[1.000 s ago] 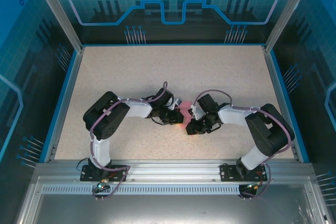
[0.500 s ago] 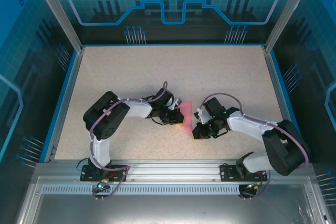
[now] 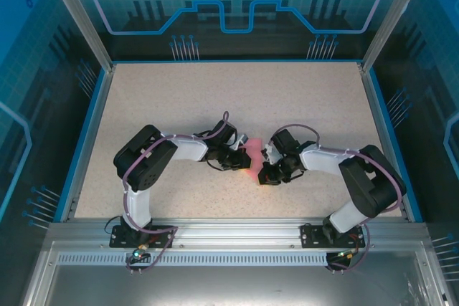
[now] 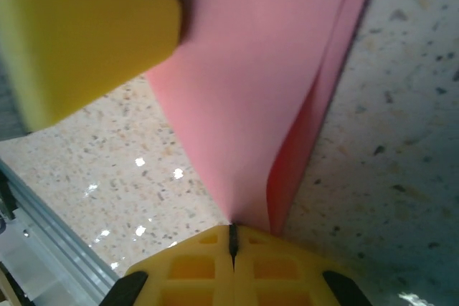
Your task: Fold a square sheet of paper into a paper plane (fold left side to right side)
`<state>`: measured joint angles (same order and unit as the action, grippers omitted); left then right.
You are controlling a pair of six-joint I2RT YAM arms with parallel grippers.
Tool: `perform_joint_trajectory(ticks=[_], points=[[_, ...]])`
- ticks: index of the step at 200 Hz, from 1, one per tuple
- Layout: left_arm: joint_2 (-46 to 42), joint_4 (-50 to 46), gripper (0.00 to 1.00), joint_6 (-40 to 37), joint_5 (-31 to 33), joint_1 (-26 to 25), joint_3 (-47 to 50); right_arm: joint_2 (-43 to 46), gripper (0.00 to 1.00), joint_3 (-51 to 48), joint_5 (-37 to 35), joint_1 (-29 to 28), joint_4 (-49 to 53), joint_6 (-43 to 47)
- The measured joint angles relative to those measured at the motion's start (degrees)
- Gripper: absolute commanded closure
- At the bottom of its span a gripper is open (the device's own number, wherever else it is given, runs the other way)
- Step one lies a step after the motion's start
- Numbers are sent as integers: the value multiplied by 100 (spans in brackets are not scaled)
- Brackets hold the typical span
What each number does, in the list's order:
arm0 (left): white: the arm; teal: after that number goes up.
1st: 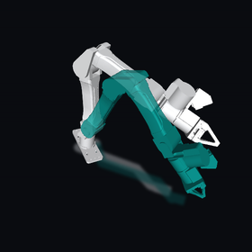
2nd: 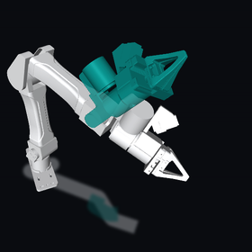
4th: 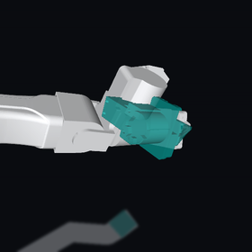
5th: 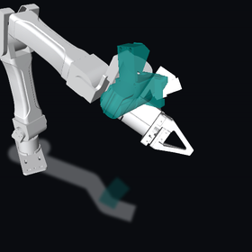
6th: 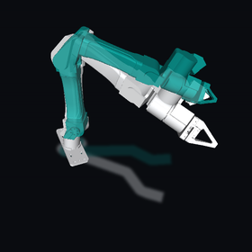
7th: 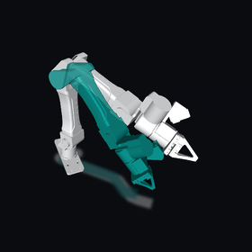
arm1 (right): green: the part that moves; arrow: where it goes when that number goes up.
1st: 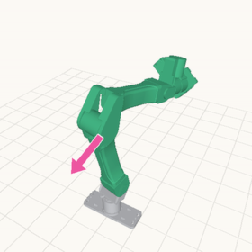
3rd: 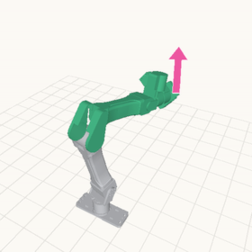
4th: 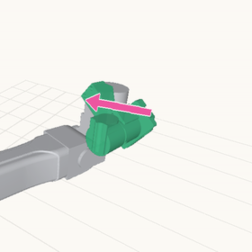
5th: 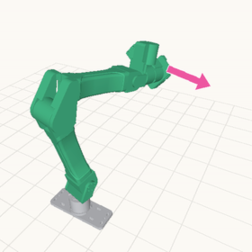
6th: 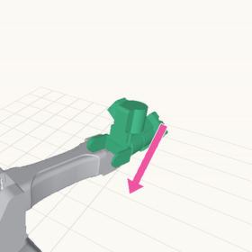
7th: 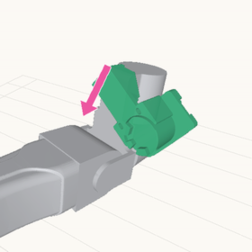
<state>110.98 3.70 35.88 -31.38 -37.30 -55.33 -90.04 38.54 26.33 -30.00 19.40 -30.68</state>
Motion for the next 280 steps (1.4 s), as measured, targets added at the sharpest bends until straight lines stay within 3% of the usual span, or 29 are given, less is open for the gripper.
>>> perform_joint_trajectory(ticks=[35,83,123,179,280], points=[[-79,-13,83,2,59,-26,7,-22,99,22,-55,0,26,2],[-669,-162,88,-70,391,-68,356,-31,100,20,-50,4,22,2],[-1154,-138,90,-199,457,-407,533,-46,100,20,-28,15,17,4],[-866,9,91,-197,457,-737,577,-63,100,20,17,39,15,24],[-581,133,91,-197,459,-745,549,-68,100,20,24,42,17,50]])
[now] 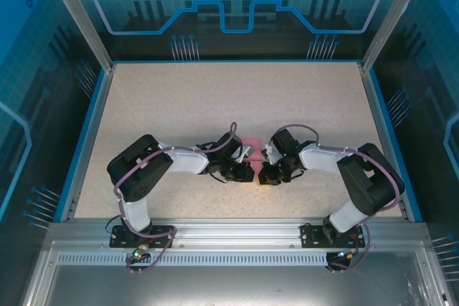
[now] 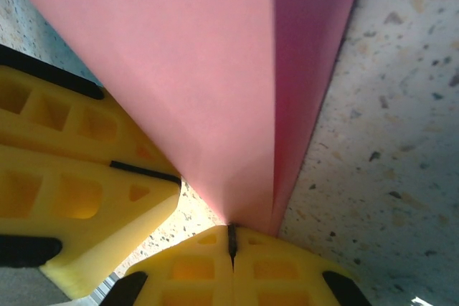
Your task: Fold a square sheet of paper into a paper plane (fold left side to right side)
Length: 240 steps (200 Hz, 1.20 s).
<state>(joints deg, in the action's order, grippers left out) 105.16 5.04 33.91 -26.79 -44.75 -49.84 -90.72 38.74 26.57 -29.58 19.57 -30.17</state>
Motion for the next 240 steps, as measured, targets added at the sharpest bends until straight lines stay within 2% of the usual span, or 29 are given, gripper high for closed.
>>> perform_joint_trajectory(ticks=[99,240], points=[[-363,-184,91,-111,48,0,-59,0,100,0,0,0,2,20],[280,-350,93,-177,195,0,-433,-4,100,0,-7,0,7,20]])
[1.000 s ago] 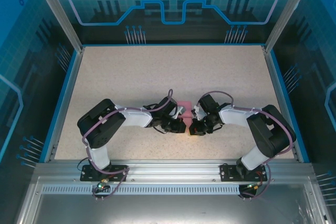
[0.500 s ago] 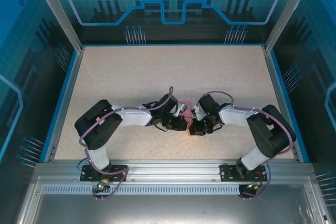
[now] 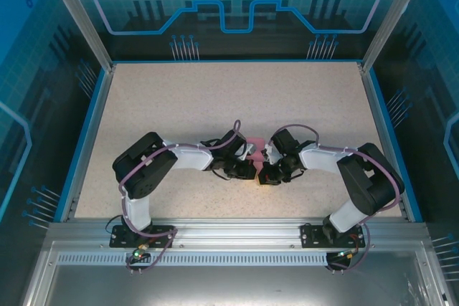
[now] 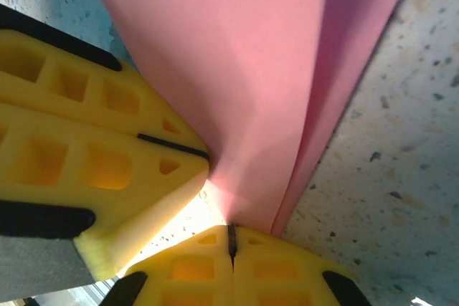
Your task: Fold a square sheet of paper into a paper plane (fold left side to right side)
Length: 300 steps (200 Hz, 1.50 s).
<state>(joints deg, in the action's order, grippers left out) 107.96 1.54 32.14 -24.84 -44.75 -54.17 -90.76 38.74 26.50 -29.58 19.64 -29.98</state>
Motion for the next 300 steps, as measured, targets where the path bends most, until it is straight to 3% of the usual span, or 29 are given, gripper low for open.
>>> perform_joint_trajectory(ticks=[93,300], points=[[0,-326,94,-256,168,55,-146,0,100,0,-13,0,2,22],[98,-525,95,-881,-181,1237,-232,-17,100,2,-162,0,-323,66]])
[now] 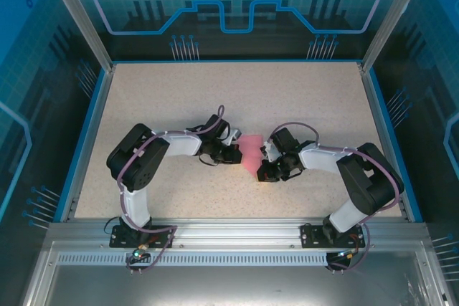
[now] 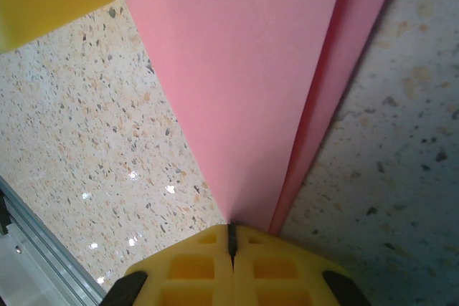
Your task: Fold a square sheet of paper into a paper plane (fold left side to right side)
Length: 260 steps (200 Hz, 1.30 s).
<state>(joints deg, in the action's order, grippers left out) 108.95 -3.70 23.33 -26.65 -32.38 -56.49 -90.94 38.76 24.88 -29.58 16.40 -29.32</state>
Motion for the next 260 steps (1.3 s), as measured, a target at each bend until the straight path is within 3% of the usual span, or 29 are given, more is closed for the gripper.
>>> perform_joint_trajectory(ticks=[123,159,171,190,236,260], points=[[116,-177,93,-105,-201,457,-157,0,100,4,17,0,7,94],[46,-216,87,-103,26,645,-179,50,99,-11,68,0,22,133],[-81,-208,82,-85,243,702,-101,105,94,-28,63,0,44,166],[-516,-192,76,55,481,824,251,306,79,-50,57,0,103,280],[-1585,352,62,896,409,800,1266,1355,50,-50,-216,157,39,636],[-1631,828,59,1473,282,562,1628,1565,47,-39,-531,162,20,861]])
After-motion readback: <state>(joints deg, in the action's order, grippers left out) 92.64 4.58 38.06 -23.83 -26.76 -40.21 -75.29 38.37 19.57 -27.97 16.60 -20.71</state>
